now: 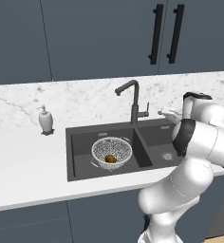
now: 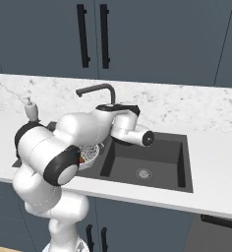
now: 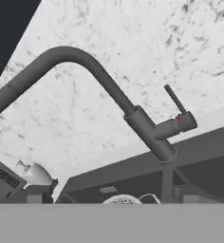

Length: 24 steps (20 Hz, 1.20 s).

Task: Put the colander in the sink, put the pear in the colander, and turn on the sink faucet and pour water over the colander.

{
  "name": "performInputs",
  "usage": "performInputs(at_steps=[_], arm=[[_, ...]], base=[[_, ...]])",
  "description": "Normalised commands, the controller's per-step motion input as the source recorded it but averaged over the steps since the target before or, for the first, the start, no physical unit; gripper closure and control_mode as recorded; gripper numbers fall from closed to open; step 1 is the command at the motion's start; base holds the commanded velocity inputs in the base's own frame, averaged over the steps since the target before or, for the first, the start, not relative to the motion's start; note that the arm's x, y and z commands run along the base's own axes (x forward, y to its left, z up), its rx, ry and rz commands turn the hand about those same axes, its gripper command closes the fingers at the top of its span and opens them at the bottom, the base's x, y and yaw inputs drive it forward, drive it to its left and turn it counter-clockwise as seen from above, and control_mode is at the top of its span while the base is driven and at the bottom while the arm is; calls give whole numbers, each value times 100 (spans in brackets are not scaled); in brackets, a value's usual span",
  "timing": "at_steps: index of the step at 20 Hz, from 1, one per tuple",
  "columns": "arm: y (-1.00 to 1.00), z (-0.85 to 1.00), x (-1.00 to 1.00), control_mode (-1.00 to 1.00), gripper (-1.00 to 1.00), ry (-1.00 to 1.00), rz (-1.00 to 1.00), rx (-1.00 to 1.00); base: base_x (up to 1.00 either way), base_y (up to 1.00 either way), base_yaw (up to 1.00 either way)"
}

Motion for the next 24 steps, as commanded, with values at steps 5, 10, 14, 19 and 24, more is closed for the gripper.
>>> performInputs(at_steps=[5,10,14,19,24], arm=[[0,-7,75,-100,-100,9,-18,0],[-3,-14,36,-100,-100,7,-13,2],[-17,-12,4,-100,-100,3,-10,3],[-19,0,17,-100,-100,1,-8,3],[-4,-2,33,-100,-100,4,-5,6]], base=[[0,0,0],[0,0,0],[0,0,0],[0,0,0],[0,0,0]])
